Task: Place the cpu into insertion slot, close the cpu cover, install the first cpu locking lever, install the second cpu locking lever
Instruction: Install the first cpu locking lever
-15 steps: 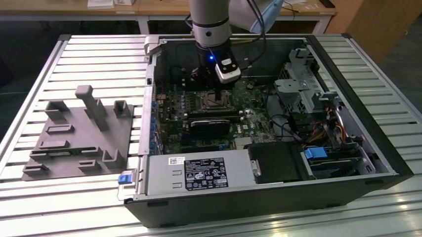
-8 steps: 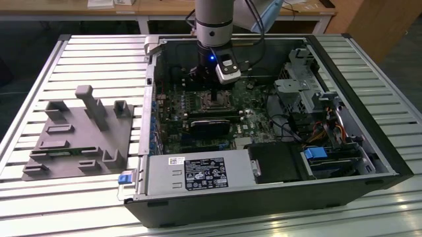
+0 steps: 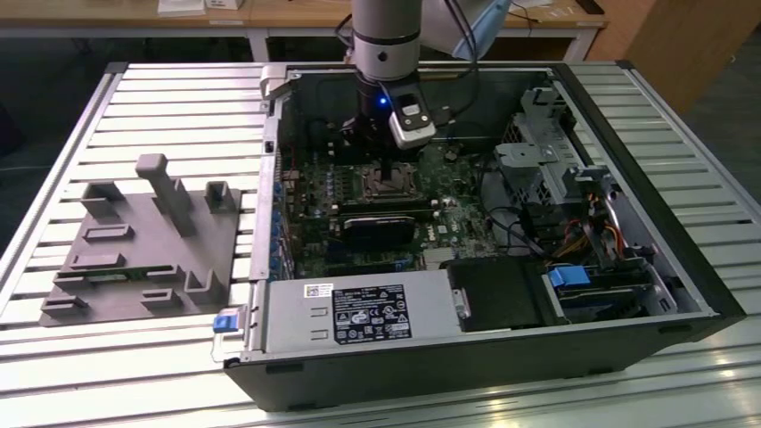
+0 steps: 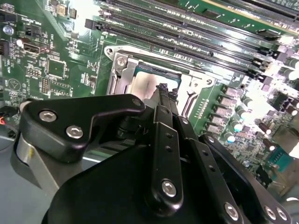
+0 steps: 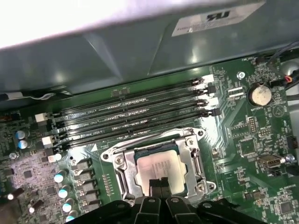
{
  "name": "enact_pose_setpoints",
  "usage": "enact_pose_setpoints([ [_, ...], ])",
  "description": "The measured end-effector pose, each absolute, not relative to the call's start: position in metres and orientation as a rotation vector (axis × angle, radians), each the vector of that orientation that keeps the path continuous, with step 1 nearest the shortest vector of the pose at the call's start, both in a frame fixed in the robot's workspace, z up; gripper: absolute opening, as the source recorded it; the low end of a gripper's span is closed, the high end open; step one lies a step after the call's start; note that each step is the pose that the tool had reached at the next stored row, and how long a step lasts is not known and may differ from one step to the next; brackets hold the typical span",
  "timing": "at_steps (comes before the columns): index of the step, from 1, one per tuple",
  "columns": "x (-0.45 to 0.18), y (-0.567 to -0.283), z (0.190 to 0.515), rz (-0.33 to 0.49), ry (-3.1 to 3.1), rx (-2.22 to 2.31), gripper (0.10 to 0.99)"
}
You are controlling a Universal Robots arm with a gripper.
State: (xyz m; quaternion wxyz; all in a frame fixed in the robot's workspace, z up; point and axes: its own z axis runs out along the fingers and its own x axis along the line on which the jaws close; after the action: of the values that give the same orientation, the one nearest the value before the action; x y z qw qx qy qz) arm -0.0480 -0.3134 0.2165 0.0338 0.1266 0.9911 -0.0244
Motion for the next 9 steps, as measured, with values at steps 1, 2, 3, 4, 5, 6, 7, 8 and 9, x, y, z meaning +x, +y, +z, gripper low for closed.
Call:
enact_pose_setpoints([
  [1,-0.048,-0.313,0.219,-0.075,3.048,0.389,0.102],
  [2,-0.048,-0.313,0.220,-0.075,3.048,0.389,0.102],
  [3,-0.048,-0.313,0.222,-0.075,3.048,0.389,0.102],
  [4,-0.048,-0.313,0.224,-0.075,3.048,0.389,0.102],
  [5,-0.048,-0.313,0.225,-0.075,3.048,0.389,0.102],
  [6,-0.048,-0.313,0.227,-0.075,3.048,0.389,0.102],
  [7,-0.048,-0.313,0.229,-0.075,3.048,0.389,0.102],
  [8,-0.048,-0.313,0.229,-0.075,3.048,0.389,0.102],
  [9,-0.048,-0.313,0.230,-0.075,3.048,0.389,0.102],
])
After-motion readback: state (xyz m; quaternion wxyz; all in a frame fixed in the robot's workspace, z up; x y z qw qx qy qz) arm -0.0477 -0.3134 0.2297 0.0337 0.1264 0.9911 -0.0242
